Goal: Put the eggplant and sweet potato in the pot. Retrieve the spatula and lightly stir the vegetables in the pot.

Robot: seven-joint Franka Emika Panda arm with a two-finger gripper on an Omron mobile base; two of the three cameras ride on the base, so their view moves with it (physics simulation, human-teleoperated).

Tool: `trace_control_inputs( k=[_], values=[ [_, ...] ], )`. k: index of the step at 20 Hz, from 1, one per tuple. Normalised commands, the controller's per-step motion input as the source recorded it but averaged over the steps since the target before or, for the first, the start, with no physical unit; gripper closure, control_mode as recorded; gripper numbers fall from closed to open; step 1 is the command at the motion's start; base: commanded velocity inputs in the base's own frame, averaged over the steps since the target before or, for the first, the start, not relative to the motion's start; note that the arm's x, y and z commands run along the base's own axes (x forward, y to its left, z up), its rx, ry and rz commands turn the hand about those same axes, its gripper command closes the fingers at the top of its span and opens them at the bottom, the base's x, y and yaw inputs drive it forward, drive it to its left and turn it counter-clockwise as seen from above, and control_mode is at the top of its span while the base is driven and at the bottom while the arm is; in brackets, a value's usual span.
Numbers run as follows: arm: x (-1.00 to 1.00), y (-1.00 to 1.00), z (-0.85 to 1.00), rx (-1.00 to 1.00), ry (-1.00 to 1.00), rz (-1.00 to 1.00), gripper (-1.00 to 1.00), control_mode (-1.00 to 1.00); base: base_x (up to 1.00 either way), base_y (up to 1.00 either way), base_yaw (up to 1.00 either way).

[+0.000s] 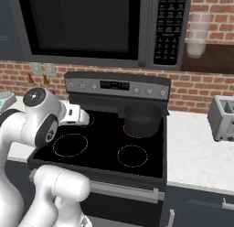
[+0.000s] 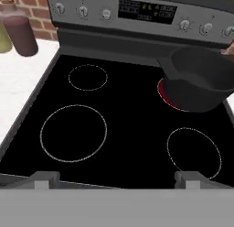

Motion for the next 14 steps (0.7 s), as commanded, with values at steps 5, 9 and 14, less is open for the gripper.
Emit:
trace_control_inputs(
  k=[5, 9, 14],
  values=[
    [-0.02, 0.72, 0.00, 0.00, 0.24, 0.24, -1.00, -1.00, 0.00, 0.00, 0.00],
    [-0.03, 0.46, -0.15, -0.04, 0.16, 0.21, -1.00, -1.00, 0.00, 0.00, 0.00],
    [0.00, 0.96, -0.23, -0.02, 0.18, 0.07, -1.00, -1.00, 0.00, 0.00, 0.00]
  ],
)
